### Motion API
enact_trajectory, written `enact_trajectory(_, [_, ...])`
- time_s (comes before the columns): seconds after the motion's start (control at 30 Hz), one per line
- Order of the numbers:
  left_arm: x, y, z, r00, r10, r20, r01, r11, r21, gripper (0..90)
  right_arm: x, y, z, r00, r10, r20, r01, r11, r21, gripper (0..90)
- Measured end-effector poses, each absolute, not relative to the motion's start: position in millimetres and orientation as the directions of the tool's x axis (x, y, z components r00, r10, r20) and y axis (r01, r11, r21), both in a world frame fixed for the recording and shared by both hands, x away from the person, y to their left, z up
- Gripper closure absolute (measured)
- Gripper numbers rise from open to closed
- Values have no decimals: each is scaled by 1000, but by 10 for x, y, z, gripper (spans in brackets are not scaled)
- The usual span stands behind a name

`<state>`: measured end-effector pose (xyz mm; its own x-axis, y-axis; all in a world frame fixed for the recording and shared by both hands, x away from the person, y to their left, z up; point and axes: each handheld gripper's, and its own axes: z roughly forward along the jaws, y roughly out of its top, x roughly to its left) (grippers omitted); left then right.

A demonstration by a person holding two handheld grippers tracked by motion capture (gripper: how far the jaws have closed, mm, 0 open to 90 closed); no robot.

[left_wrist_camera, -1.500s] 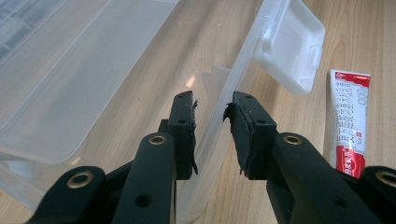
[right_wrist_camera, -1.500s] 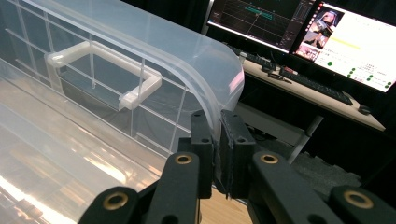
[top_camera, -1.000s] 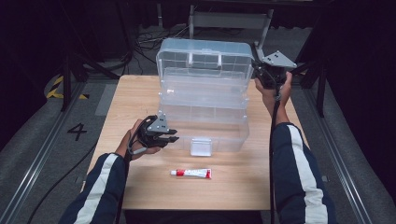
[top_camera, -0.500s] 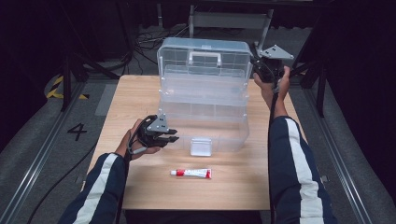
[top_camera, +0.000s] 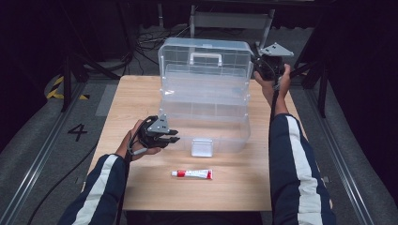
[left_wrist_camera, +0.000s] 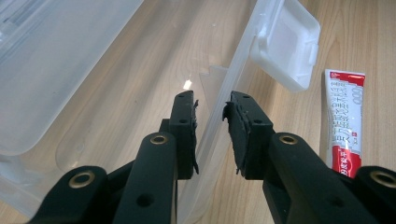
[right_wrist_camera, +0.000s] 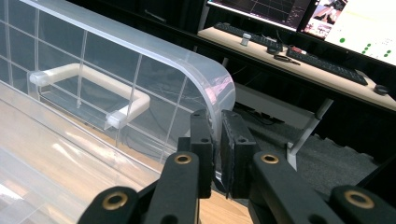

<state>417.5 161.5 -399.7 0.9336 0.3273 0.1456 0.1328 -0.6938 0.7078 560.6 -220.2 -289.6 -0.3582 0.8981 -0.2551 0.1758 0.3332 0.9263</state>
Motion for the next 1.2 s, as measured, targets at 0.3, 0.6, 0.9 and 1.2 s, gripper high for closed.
enact_trajectory(0.3, [4187,1626,-4000,936,321,143,128,-690,713,727,5668,-2189,-2900,-353,900,-255,186,334,924,843])
enact_trajectory(0.6, [4188,1627,-4003,937,320,143,126,-688,715,726,5706,-2176,-2901,-346,901,-262,193,342,920,841])
enact_trajectory(0.9, [4189,1628,-4007,937,319,139,127,-685,717,726,5807,-2170,-2933,-337,906,-255,201,334,921,841])
enact_trajectory(1.2, [4199,1632,-4004,941,308,138,121,-689,715,729,5983,-2176,-2971,-341,912,-230,230,317,920,843])
